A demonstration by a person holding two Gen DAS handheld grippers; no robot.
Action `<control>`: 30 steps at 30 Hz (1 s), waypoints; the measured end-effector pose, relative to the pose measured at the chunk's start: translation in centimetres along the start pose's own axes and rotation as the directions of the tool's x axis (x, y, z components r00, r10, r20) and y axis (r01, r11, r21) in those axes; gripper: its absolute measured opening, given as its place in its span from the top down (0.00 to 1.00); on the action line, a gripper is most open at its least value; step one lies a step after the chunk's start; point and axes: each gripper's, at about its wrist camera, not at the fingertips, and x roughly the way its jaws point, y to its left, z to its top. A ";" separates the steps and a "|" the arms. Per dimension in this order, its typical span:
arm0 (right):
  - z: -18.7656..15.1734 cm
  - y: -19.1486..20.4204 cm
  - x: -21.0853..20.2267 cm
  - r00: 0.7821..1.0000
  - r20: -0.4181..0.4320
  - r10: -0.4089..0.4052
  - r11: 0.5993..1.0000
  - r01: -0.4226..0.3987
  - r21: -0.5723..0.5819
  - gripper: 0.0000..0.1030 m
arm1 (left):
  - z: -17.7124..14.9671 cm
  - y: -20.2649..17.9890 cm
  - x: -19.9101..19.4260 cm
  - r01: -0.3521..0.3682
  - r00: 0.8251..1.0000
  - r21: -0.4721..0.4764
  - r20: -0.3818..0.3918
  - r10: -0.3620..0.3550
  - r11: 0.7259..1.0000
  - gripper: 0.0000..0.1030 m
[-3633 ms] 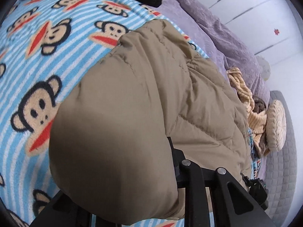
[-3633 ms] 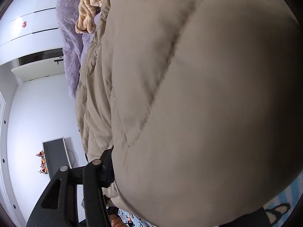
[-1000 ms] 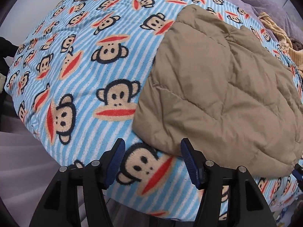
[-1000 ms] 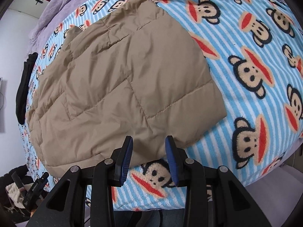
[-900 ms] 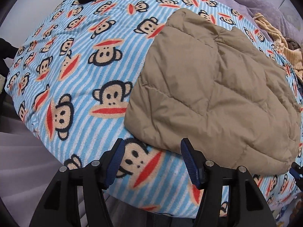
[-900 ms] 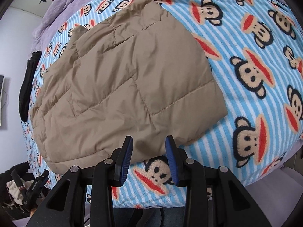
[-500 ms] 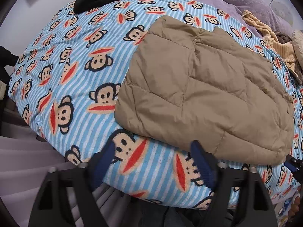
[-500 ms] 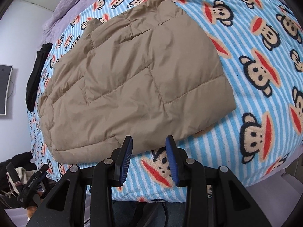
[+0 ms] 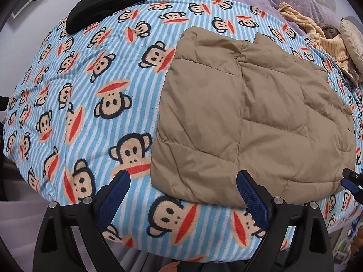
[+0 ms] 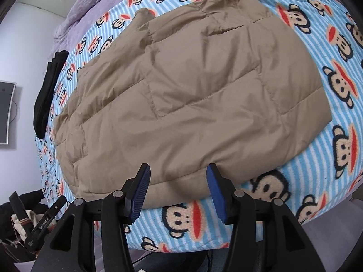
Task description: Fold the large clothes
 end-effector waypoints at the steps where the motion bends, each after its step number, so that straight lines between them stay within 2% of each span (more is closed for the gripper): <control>1: -0.1 0.6 0.4 1.000 -0.007 -0.005 1.000 0.005 -0.005 0.45 | 0.2 0.1 0.3 0.006 1.000 0.003 -0.005 -0.006 1.000 0.07; 5: -0.1 2.6 1.2 1.000 -0.021 -0.014 1.000 0.014 -0.014 0.36 | 0.9 0.4 1.7 0.026 0.999 0.014 -0.036 -0.025 1.000 0.07; 9: 0.2 4.7 1.7 1.000 -0.026 -0.012 0.999 0.011 -0.049 0.28 | 1.5 0.7 3.1 0.005 0.999 0.028 -0.052 -0.003 1.000 0.07; 14: 0.8 7.0 2.7 0.999 -0.028 -0.021 0.996 0.018 -0.093 0.27 | 2.3 1.6 4.6 0.020 0.997 0.029 -0.069 -0.018 0.999 0.08; 17: 1.3 7.9 3.8 0.999 -0.038 -0.039 0.993 0.035 -0.110 0.27 | 2.8 2.8 5.1 0.089 0.993 0.008 -0.079 -0.088 0.996 0.08; 21: 1.6 8.5 5.1 0.996 -0.051 -0.067 0.990 0.061 -0.124 0.25 | 4.8 5.6 4.9 0.196 0.980 -0.018 -0.029 -0.196 0.980 0.08; 23: 1.6 8.6 5.6 0.996 -0.055 -0.072 0.990 0.065 -0.125 0.23 | 6.0 7.1 5.1 0.259 0.966 -0.021 -0.007 -0.259 0.966 0.08; 26: 1.6 8.4 6.0 0.995 -0.056 -0.084 0.990 0.077 -0.122 0.23 | 7.6 8.5 7.0 0.348 0.936 -0.017 -0.044 -0.348 0.937 0.08; 29: 1.6 8.4 6.2 0.994 -0.054 -0.092 0.989 0.085 -0.119 0.23 | 8.7 8.1 9.1 0.455 0.886 0.010 -0.106 -0.452 0.890 0.08; 30: 1.6 8.4 6.3 0.994 -0.053 -0.094 0.989 0.087 -0.118 0.23 | 9.0 7.6 9.8 0.494 0.863 0.023 -0.132 -0.487 0.869 0.08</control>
